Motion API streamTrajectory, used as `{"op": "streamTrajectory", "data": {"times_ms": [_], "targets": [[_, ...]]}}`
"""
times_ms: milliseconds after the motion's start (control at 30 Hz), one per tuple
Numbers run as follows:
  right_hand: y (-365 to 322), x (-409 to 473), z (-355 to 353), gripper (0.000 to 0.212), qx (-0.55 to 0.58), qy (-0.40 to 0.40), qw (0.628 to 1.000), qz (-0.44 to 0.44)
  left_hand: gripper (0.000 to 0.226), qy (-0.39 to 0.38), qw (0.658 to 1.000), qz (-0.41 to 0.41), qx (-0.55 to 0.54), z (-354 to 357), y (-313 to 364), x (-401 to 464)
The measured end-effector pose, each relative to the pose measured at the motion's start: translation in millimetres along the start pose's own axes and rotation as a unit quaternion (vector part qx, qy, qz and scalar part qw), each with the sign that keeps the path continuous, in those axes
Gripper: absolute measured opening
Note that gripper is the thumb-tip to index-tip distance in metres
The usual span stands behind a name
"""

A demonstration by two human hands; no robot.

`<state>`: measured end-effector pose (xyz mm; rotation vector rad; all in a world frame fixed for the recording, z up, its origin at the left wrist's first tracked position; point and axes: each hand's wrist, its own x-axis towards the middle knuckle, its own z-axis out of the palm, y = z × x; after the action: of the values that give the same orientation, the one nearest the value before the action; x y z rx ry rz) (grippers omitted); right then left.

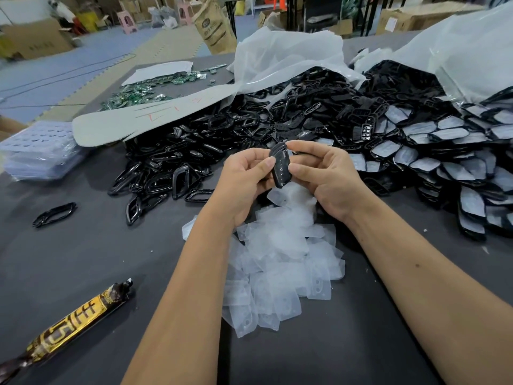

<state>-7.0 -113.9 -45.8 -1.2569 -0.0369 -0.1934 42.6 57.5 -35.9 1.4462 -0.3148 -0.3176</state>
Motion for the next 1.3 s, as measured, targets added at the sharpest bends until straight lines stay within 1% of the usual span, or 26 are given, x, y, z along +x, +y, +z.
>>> {"op": "streamTrajectory", "data": {"times_ms": [33,100,133,200,267,300,367,433,500,567,633,667,700,767,867,933,1000,1067,1133,1200,1233,1300], "targets": [[-2.0,-1.4,-0.5,0.036,-0.018,0.004,1.000,-0.011,0.013,0.001,1.000,-0.001,0.004,-0.2,0.8,0.8],[-10.6,-3.3,-5.5,0.035,-0.095,0.026,0.994,-0.051,0.009,0.005,0.999,0.002,0.033,4.6,4.5,4.9],[-15.5,-3.9,-8.8,0.034,-0.150,0.039,0.985,-0.074,0.009,0.005,0.998,0.011,0.060,8.8,6.9,7.3],[-30.4,-6.4,-21.1,0.032,-0.280,0.062,0.951,-0.116,0.014,0.005,0.987,0.056,0.153,25.1,12.4,17.4],[-50.2,-10.3,-38.3,0.031,-0.401,0.087,0.900,-0.148,0.020,0.007,0.959,0.112,0.260,50.2,18.2,29.7],[-59.7,-12.1,-47.5,0.032,-0.451,0.102,0.872,-0.163,0.021,0.008,0.946,0.136,0.294,63.9,21.2,35.1],[-78.8,-16.8,-69.4,0.035,-0.542,0.139,0.805,-0.197,0.024,-0.001,0.925,0.184,0.332,97.4,26.3,44.3],[-94.8,-21.7,-94.7,0.036,-0.616,0.179,0.737,-0.212,0.029,-0.017,0.910,0.216,0.353,135.5,29.0,49.9],[-107.1,-27.9,-119.9,0.034,-0.657,0.235,0.687,-0.200,0.036,-0.038,0.895,0.224,0.385,171.8,29.0,54.2],[-115.7,-33.2,-141.5,0.034,-0.692,0.283,0.643,-0.169,0.043,-0.060,0.882,0.223,0.410,201.3,25.1,55.9],[-120.2,-33.5,-155.8,0.035,-0.741,0.271,0.606,-0.103,0.046,-0.070,0.879,0.222,0.417,221.7,20.5,52.3],[-122.4,-32.7,-160.1,0.034,-0.759,0.254,0.597,-0.062,0.046,-0.072,0.879,0.218,0.417,229.3,18.2,49.5],[-124.7,-31.1,-161.7,0.033,-0.766,0.238,0.596,-0.026,0.045,-0.073,0.880,0.215,0.418,233.6,16.5,46.5],[-129.4,-27.7,-162.2,0.033,-0.764,0.224,0.605,0.008,0.044,-0.072,0.881,0.204,0.420,233.6,14.5,43.0],[-133.6,-19.3,-152.0,0.034,-0.752,0.240,0.613,-0.018,0.042,-0.041,0.884,0.180,0.430,213.5,16.9,47.3],[-128.8,-8.6,-134.9,0.035,-0.739,0.233,0.631,-0.048,0.038,-0.003,0.881,0.159,0.446,192.7,18.2,51.3],[-117.3,5.8,-112.4,0.034,-0.728,0.185,0.657,-0.061,0.035,0.036,0.872,0.135,0.469,172.6,18.7,53.8],[-101.3,21.0,-90.1,0.032,-0.733,0.119,0.667,-0.057,0.032,0.062,0.862,0.113,0.489,155.7,18.4,55.4],[-86.8,34.3,-74.4,0.028,-0.755,0.074,0.651,-0.041,0.030,0.083,0.859,0.093,0.496,142.7,18.2,55.9],[-74.8,44.8,-64.2,0.026,-0.776,0.052,0.628,-0.012,0.029,0.097,0.859,0.078,0.496,130.1,19.2,55.0],[-69.7,48.7,-60.2,0.026,-0.782,0.043,0.622,-0.001,0.030,0.102,0.859,0.072,0.496,122.6,19.7,54.4],[-64.3,52.8,-56.9,0.027,-0.783,0.038,0.620,0.016,0.029,0.108,0.858,0.064,0.498,107.9,20.8,52.6]]}}
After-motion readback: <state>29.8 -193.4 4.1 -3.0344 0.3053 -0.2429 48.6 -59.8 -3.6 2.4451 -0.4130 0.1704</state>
